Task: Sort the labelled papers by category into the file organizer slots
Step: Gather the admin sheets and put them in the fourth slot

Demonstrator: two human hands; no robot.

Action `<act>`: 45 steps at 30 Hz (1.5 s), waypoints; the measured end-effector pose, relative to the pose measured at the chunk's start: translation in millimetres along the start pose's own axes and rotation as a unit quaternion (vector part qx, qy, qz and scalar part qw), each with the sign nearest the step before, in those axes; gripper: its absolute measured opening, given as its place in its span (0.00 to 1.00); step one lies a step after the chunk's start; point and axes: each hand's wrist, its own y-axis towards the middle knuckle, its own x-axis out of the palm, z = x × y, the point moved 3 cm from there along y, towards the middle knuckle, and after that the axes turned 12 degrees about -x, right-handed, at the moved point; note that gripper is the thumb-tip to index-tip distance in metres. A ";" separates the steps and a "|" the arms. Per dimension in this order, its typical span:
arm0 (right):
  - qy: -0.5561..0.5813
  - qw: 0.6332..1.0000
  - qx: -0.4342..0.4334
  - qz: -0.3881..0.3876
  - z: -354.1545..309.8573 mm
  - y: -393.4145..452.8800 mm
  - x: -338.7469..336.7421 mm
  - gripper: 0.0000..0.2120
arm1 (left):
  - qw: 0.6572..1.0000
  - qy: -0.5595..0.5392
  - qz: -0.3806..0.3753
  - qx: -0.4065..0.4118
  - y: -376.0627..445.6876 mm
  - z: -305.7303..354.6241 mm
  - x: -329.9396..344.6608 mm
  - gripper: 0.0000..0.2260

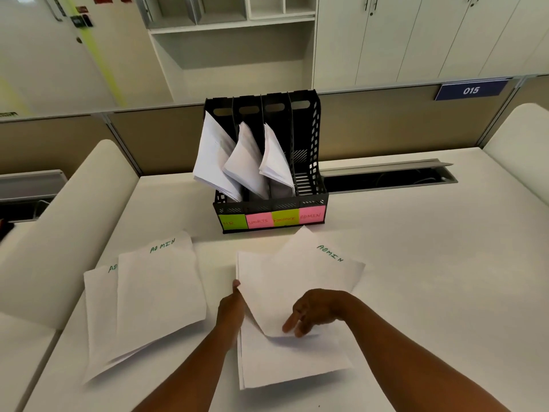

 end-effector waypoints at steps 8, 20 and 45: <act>-0.067 0.995 0.065 -0.042 13.6 -14.7 -0.3 0.16 | 0.995 0.007 -0.088 0.049 0.6 -5.7 0.1 0.18; 0.184 0.794 0.206 0.541 75.8 -35.9 -13.6 0.29 | 0.988 0.035 -0.085 0.120 -6.0 -9.3 2.7 0.08; 0.253 0.805 0.049 0.534 46.3 -11.2 -4.4 0.03 | 0.984 -0.073 -0.121 0.112 -23.1 4.1 0.4 0.19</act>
